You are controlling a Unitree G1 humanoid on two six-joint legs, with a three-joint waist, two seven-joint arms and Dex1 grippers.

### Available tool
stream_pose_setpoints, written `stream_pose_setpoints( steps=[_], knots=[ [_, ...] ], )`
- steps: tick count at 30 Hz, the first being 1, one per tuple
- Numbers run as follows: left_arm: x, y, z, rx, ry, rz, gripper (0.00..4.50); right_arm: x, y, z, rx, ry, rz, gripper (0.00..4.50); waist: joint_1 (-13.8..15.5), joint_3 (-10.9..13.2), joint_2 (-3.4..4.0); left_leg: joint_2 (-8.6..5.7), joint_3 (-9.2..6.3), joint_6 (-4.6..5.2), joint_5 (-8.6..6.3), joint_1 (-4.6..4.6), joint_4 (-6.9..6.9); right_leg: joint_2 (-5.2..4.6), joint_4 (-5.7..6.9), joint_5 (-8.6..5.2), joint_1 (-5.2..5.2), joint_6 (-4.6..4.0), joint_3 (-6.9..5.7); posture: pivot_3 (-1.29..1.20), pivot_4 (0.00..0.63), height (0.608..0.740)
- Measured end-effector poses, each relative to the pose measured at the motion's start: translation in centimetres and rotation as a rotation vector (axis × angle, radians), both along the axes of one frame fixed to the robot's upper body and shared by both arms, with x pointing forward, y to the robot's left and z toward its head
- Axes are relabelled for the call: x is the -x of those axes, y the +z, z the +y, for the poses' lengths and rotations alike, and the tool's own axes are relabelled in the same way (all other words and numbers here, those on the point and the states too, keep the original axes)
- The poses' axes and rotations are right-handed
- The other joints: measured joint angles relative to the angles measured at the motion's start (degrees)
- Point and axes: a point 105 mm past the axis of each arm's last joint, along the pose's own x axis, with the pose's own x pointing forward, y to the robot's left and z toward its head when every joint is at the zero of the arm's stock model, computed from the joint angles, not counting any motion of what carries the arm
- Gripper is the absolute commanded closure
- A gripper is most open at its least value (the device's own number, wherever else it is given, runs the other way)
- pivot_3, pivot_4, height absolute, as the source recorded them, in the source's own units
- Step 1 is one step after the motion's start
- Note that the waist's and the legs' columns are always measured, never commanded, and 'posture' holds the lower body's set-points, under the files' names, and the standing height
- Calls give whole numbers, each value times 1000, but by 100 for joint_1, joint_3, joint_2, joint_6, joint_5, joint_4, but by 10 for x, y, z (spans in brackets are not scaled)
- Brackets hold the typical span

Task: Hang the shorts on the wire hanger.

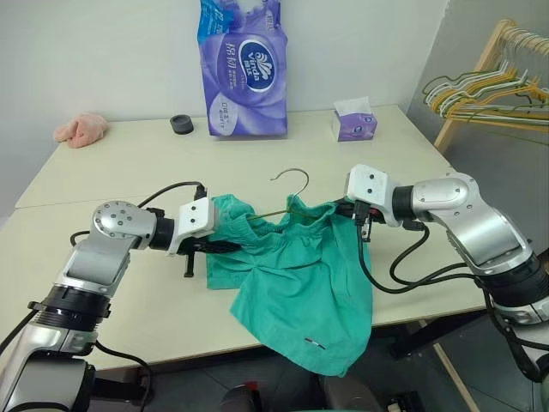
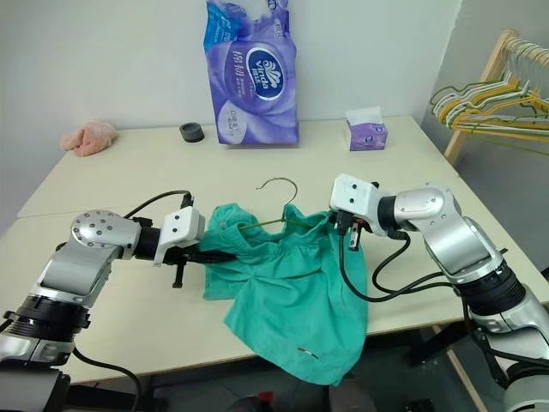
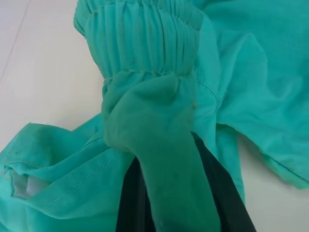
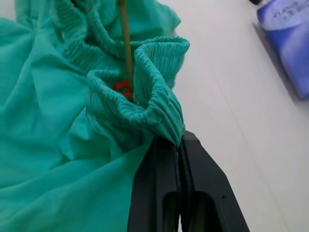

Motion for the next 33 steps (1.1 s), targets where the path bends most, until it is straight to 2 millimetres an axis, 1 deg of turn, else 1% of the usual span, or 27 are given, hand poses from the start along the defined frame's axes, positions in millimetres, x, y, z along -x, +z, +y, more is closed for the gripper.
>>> stream_pose_setpoints(
  steps=[3,4,8,11,14,16,18,21,23,26,28,33],
  knots=[
    [0,-4,-3,11,2,5,4490,3,-2,-2,20,17,15,3795,-2,0,0,0,2,0,0,0,0,0,2,0,-1,0,1,-205,49,740],
    [0,-3,-4,14,1,1,4490,4,-1,-3,31,22,14,3497,-1,0,1,0,2,0,0,1,0,-1,3,0,-1,0,1,-206,49,740],
    [0,-3,-9,30,-2,-12,4490,12,-3,-9,52,39,38,2105,-4,-1,1,2,2,0,0,1,0,0,3,0,-1,0,2,-211,49,740],
    [0,-7,-13,50,10,-13,4490,23,-5,-23,52,21,111,1050,1,-2,2,1,3,0,0,1,0,-1,2,0,-1,0,3,-214,50,740],
    [2,-13,-14,61,18,-1,4490,31,0,-32,25,-1,166,16,-5,-2,3,3,4,0,0,3,0,-2,3,0,-1,0,4,-214,50,740],
    [2,-15,-14,61,23,1,4490,31,0,-40,9,-41,186,0,-9,-3,3,6,3,0,0,4,0,-1,4,0,0,0,4,-214,50,740],
    [2,-15,-14,62,24,-2,4490,29,-3,-48,16,-84,185,0,-9,-6,7,6,5,0,0,4,-1,-1,3,0,-1,0,4,-216,50,740],
    [3,-17,-14,61,25,5,4490,24,-14,-58,50,-136,159,0,-9,-7,8,4,10,0,0,4,-1,0,3,0,-1,0,7,-217,49,740],
    [4,-19,-14,55,21,8,4490,21,-26,-63,81,-155,161,0,-8,-7,8,3,11,0,0,4,-1,1,3,0,-1,1,7,-217,49,740],
    [5,-20,-14,42,8,7,4490,17,-42,-64,98,-166,176,0,-9,-7,8,3,11,0,0,4,-1,2,3,0,-1,1,7,-217,46,740],
    [5,-19,-14,38,-1,0,4490,14,-50,-62,99,-166,180,0,-13,-8,8,4,12,0,0,5,-1,3,4,0,-1,1,7,-215,44,740],
    [5,-21,-13,21,-5,-10,4490,2,-78,-54,96,-165,221,0,-19,-9,9,3,12,0,0,6,-1,3,5,0,-1,0,6,-207,36,740]
  ],
)
